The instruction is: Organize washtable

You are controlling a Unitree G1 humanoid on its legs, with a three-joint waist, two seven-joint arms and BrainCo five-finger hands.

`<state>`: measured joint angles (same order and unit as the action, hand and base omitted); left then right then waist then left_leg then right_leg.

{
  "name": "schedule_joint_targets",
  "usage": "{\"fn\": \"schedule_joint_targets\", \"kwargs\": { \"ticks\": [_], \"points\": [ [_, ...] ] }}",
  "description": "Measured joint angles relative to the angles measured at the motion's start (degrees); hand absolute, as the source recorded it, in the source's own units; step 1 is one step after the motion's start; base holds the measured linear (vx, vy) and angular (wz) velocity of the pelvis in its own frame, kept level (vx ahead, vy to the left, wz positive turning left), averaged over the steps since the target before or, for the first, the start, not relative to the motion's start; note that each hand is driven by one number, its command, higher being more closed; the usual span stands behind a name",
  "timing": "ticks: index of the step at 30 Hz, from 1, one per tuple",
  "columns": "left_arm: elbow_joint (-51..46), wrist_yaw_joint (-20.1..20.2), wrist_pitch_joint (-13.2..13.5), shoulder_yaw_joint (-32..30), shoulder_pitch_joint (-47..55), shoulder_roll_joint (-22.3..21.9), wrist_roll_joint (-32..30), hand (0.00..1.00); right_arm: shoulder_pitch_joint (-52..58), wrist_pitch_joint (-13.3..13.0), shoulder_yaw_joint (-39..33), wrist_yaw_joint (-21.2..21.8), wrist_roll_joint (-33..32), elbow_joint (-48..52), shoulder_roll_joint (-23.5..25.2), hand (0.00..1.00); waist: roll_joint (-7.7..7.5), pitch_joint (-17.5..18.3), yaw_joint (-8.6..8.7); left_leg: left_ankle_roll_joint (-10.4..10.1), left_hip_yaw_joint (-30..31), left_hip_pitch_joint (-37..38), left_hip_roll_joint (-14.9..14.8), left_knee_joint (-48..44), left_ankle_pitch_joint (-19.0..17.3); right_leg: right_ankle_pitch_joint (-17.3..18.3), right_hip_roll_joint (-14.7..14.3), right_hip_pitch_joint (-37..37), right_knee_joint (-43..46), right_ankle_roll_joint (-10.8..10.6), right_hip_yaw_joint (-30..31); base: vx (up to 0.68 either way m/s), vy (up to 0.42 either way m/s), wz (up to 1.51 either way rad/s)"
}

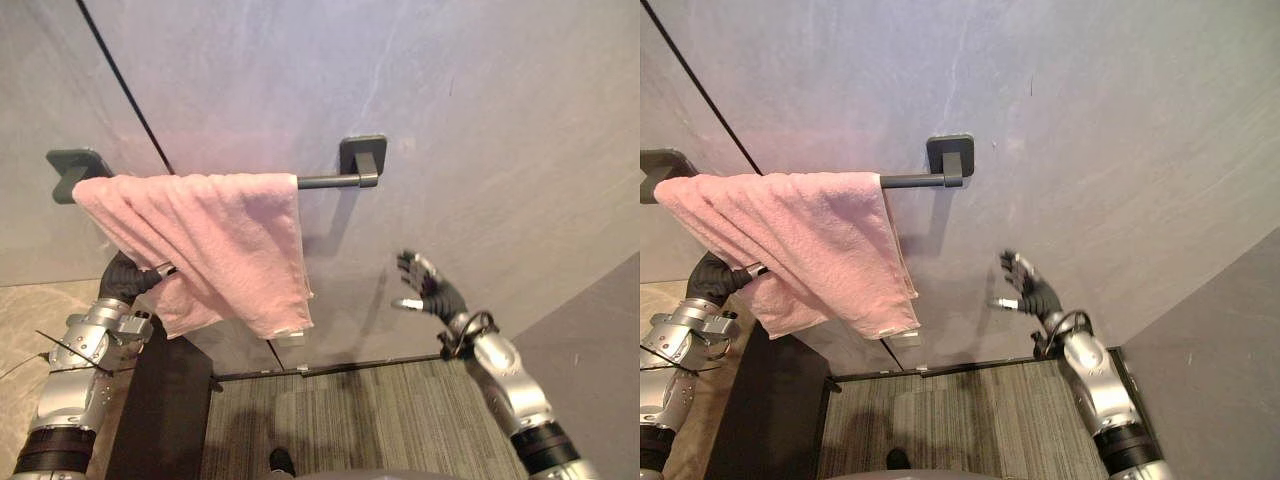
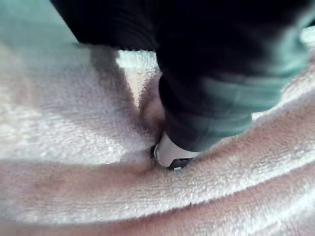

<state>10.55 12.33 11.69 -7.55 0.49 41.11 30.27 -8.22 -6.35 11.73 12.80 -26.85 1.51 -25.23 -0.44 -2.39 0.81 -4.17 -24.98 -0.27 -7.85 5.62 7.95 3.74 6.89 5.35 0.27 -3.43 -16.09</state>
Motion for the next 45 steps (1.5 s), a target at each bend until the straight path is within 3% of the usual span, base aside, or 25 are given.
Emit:
{"fn": "schedule_joint_targets", "kwargs": {
  "ticks": [4,15,24,29,45],
  "points": [
    [-0.09,0.03,-0.03,0.26,-0.02,-0.54,-0.04,1.00,-5.14,-1.53,2.41,0.09,-3.09,2.32,-0.38,0.00,0.12,-0.03,-0.04,0.18,0.38,-0.13,-0.04,0.29,0.32,-0.17,-0.02,-0.56,0.28,-0.25,-0.10,-0.09,0.009,0.01],
    [-1.18,-1.21,-0.21,0.24,-0.90,-2.86,-0.03,1.00,-13.67,-0.48,13.18,1.00,-5.87,0.99,-0.54,0.00,0.62,0.13,-0.41,1.12,0.47,-1.38,0.15,0.31,1.30,-1.87,-0.03,-1.55,-0.51,-0.75,0.20,-0.03,0.019,-0.01],
    [0.42,-2.55,-0.57,0.95,-3.90,-4.96,-0.01,1.00,-24.33,1.56,20.79,0.72,-3.85,-11.07,4.51,0.00,1.54,0.71,-1.77,1.05,2.49,-3.11,-0.41,0.32,2.36,-2.39,-0.82,-1.62,-1.46,-0.29,-1.14,0.00,0.001,0.10],
    [1.32,-3.03,-0.59,2.44,-5.91,-4.81,0.02,1.00,-29.03,1.81,20.83,-1.12,-1.48,-15.54,5.94,0.00,1.52,0.73,-3.38,0.89,2.72,-3.84,-1.07,0.31,2.85,-3.29,-1.68,-1.43,-2.63,0.07,-1.22,0.00,-0.005,0.03],
    [3.52,-3.76,-0.57,3.34,-8.43,-4.81,0.02,1.00,-32.91,2.62,17.83,-2.80,2.85,-21.47,6.90,0.00,1.53,0.75,-3.47,0.90,3.70,-4.96,-1.25,0.31,3.24,-3.79,-2.20,-1.23,-3.86,0.22,-2.31,0.00,-0.004,0.03]
  ]
}}
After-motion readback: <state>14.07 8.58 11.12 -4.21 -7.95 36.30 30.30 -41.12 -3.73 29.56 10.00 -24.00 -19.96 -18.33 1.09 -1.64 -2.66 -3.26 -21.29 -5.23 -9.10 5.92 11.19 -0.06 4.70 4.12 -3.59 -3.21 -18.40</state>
